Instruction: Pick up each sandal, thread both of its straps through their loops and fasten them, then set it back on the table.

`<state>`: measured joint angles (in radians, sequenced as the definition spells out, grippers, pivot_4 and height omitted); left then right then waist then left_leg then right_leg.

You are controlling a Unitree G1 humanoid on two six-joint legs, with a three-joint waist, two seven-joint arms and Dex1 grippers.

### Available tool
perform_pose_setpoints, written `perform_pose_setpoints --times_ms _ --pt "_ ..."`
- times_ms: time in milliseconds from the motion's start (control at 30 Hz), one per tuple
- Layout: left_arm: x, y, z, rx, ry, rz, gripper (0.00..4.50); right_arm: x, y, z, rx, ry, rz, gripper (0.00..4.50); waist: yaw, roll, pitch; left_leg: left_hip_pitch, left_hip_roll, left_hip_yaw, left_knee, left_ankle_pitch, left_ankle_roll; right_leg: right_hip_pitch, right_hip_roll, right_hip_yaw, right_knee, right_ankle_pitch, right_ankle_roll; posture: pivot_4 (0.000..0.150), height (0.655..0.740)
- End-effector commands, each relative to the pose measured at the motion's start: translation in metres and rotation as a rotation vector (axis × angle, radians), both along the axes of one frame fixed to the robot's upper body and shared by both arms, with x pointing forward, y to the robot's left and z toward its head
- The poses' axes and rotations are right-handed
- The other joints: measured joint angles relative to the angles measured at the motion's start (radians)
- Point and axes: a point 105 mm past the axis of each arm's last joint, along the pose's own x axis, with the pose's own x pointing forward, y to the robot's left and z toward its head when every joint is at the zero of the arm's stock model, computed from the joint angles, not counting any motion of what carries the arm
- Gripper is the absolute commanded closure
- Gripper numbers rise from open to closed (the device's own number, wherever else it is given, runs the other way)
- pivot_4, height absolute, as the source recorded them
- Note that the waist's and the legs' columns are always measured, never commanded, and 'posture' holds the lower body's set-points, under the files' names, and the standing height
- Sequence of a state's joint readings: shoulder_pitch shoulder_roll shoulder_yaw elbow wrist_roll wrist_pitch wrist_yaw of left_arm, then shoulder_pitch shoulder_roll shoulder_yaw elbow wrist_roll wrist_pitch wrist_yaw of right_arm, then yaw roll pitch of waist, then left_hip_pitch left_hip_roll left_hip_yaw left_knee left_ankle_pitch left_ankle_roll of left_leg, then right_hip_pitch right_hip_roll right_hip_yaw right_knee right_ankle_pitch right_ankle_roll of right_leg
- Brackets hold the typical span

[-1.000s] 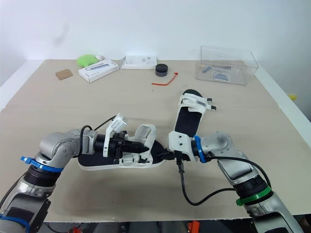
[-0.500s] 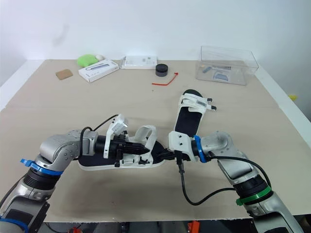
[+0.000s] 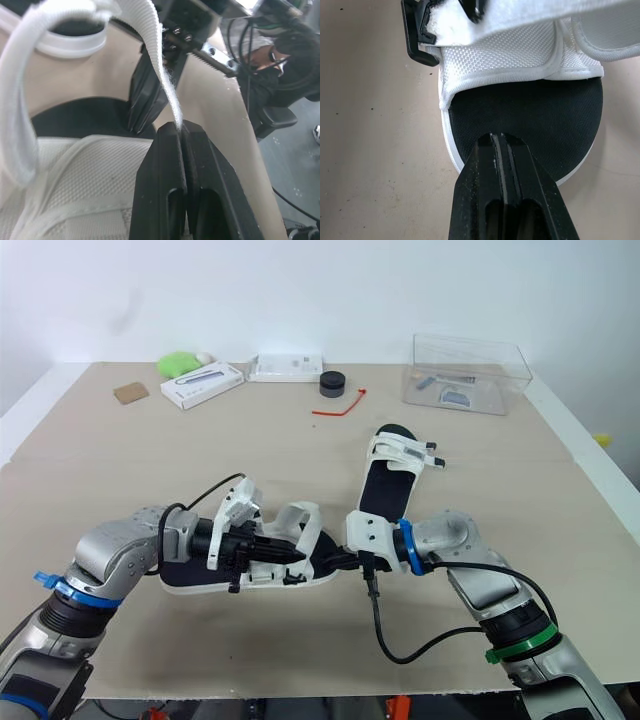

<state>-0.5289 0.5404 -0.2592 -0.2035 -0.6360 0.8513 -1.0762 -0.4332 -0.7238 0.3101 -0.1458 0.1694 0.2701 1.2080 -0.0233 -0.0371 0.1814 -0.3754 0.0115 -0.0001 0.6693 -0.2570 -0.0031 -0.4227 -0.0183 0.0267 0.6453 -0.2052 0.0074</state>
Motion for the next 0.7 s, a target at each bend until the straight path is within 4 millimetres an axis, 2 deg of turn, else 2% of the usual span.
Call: perform_pose_setpoints --times_ms 33,300,400,433,533,700 --pt "-0.008 -0.005 -0.008 0.024 0.011 -0.046 4.42 0.004 -0.006 -0.005 -0.039 0.001 -0.029 4.5 0.0 0.0 0.0 0.0 0.0 0.0 0.0 0.0 0.0 0.0 0.0 0.0 0.0 0.0 0.0 0.15 0.74" --pt "-0.012 0.003 -0.015 0.078 0.004 -0.084 4.42 0.002 -0.008 -0.006 -0.042 0.004 -0.03 4.5 0.0 0.0 0.0 0.0 0.0 0.0 0.0 0.0 0.0 0.0 0.0 0.0 0.0 0.0 0.0 0.15 0.74" --pt "-0.011 0.003 -0.009 0.048 0.01 -0.082 3.75 0.001 -0.008 -0.006 -0.042 0.005 -0.03 4.5 0.0 0.0 0.0 0.0 0.0 0.0 0.0 0.0 0.0 0.0 0.001 -0.001 0.0 -0.001 0.0 0.15 0.74" --pt "-0.012 0.003 -0.007 0.035 0.01 -0.092 3.24 0.001 -0.008 -0.006 -0.042 0.005 -0.03 4.5 0.0 0.0 0.0 0.0 0.0 0.0 0.0 0.0 0.0 0.0 0.001 -0.001 0.0 -0.001 0.0 0.15 0.74" --pt "-0.014 0.005 0.001 0.027 -0.001 -0.131 2.12 0.002 -0.007 -0.006 -0.042 0.003 -0.029 4.5 0.0 0.0 0.0 0.0 0.001 0.0 0.0 0.0 0.0 0.0 0.001 -0.002 0.0 -0.001 -0.001 0.15 0.74" --pt "0.001 0.006 0.011 0.021 -0.034 -0.098 2.12 0.004 -0.007 -0.006 -0.045 0.0 -0.029 4.5 0.0 0.0 0.0 -0.001 0.0 0.0 0.0 0.0 0.0 0.0 0.001 -0.002 0.0 -0.001 0.0 0.15 0.74"
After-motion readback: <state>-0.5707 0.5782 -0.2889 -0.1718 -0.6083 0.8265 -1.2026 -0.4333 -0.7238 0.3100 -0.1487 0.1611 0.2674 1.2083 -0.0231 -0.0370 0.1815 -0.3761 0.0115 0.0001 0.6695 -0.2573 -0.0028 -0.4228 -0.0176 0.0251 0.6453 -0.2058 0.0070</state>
